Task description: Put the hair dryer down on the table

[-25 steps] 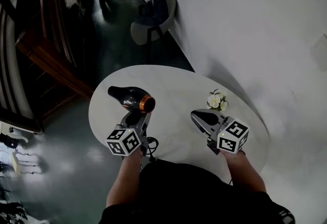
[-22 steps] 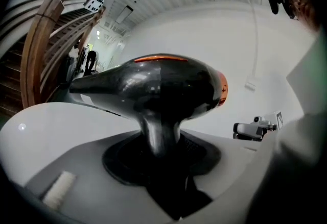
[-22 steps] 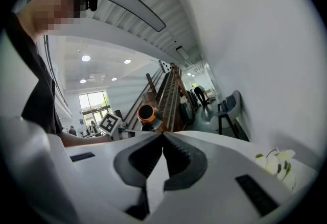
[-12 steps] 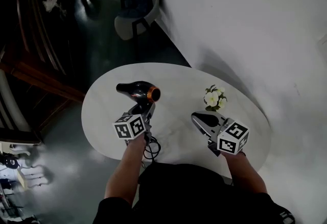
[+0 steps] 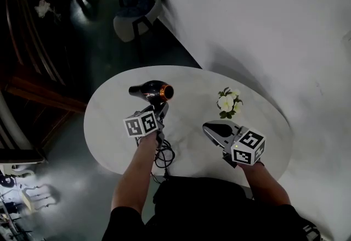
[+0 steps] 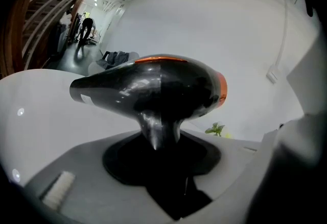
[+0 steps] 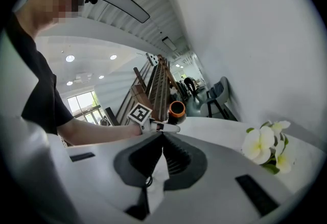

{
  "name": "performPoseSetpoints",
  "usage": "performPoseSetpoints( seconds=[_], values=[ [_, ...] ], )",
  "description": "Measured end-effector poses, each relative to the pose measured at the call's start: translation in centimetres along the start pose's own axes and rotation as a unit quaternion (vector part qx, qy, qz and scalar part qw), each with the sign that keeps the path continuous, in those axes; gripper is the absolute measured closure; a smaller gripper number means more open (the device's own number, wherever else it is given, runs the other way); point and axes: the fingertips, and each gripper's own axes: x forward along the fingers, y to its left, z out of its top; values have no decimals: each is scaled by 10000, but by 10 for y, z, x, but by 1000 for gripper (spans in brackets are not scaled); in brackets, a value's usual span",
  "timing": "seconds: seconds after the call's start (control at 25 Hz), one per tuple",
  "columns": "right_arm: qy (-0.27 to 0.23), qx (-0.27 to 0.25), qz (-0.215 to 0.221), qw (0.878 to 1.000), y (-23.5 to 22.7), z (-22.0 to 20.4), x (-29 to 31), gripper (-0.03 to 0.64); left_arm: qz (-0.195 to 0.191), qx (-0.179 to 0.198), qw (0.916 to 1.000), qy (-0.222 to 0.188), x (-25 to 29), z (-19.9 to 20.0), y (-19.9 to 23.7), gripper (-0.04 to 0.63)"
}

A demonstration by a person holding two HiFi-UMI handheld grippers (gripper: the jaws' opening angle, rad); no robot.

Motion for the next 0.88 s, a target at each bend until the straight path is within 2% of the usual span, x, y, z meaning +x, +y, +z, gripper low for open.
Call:
performPoseSetpoints(
  seconds=[0.28,0.68,0.88],
  values=[
    [127,-11,39,9999,8,-5,1,604,391,-102,9977,540,28,-16,29,422],
    [184,63,-172,9997,0,-9,-11,606,960,583,9855,1271,56,-40,45,419],
    [145,130,-234,9995,-2,-9,-14,604,1092,597,9816,1445,61,-48,48,417]
  ],
)
